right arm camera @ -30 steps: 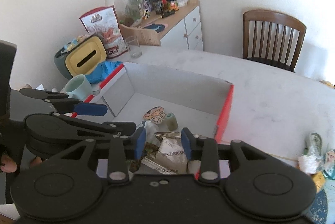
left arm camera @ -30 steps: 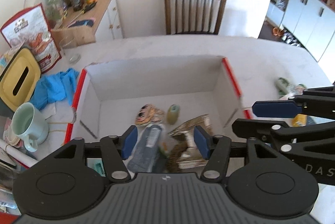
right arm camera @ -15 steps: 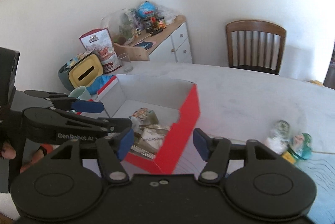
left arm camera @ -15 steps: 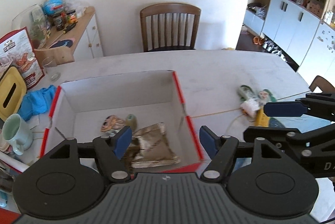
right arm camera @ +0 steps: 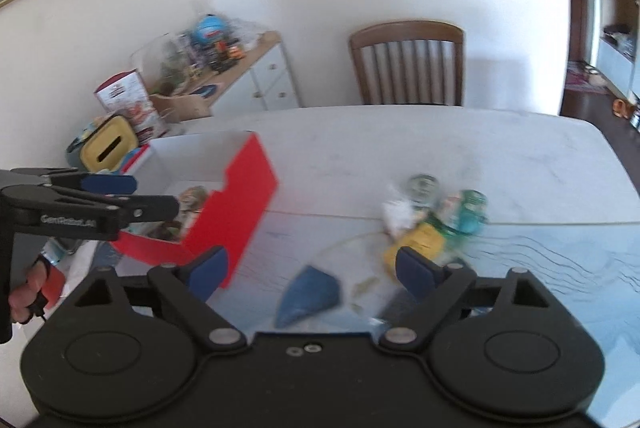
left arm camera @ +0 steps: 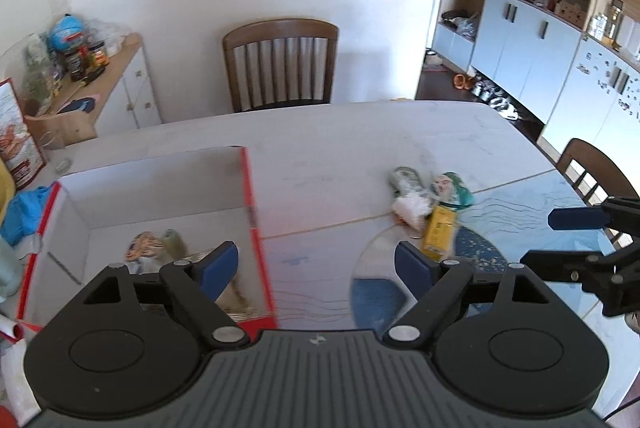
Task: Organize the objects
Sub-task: 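Move both tools back to the remaining items on the table, then grasp the yellow box with left tool while right tool grasps the black bag of parts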
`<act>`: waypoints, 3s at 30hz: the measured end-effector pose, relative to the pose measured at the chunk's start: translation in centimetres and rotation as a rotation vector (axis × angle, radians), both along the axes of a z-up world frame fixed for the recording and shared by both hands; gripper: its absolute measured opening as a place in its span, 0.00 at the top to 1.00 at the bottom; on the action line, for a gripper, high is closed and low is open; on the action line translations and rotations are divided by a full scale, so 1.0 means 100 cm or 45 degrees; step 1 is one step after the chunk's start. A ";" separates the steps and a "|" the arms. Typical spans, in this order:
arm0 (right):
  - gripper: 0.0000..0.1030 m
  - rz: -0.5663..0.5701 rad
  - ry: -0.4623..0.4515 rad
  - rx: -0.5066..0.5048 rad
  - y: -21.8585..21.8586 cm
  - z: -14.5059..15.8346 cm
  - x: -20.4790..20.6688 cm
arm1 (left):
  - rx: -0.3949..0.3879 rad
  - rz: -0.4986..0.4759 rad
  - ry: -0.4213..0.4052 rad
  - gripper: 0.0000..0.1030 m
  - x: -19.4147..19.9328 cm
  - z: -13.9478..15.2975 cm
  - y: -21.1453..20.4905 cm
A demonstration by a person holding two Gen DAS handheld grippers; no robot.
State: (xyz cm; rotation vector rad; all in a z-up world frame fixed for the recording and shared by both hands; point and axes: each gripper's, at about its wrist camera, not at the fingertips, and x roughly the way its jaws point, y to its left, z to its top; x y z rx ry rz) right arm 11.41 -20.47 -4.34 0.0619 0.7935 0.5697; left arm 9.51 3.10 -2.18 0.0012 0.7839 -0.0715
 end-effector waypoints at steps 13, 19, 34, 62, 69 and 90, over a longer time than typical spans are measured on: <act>0.13 -0.069 0.030 -0.068 -0.072 -0.028 0.013 | -0.052 -0.110 0.081 0.05 0.019 -0.036 -0.066; 0.14 -0.003 0.042 -0.136 -0.073 -0.055 0.014 | -0.055 -0.088 0.094 0.01 0.039 -0.058 -0.088; 0.15 0.191 0.039 -0.204 -0.058 -0.115 0.029 | -0.009 -0.132 0.192 0.01 0.104 -0.113 -0.138; 0.41 0.380 -0.041 -0.272 -0.018 -0.153 0.055 | 0.003 -0.182 0.275 0.45 0.153 -0.160 -0.158; 0.57 0.352 -0.051 -0.279 -0.019 -0.151 0.052 | -0.031 -0.203 0.302 0.65 0.156 -0.162 -0.157; 0.70 0.253 0.019 -0.230 -0.044 -0.131 0.017 | -0.158 -0.196 0.295 0.71 0.111 -0.139 -0.129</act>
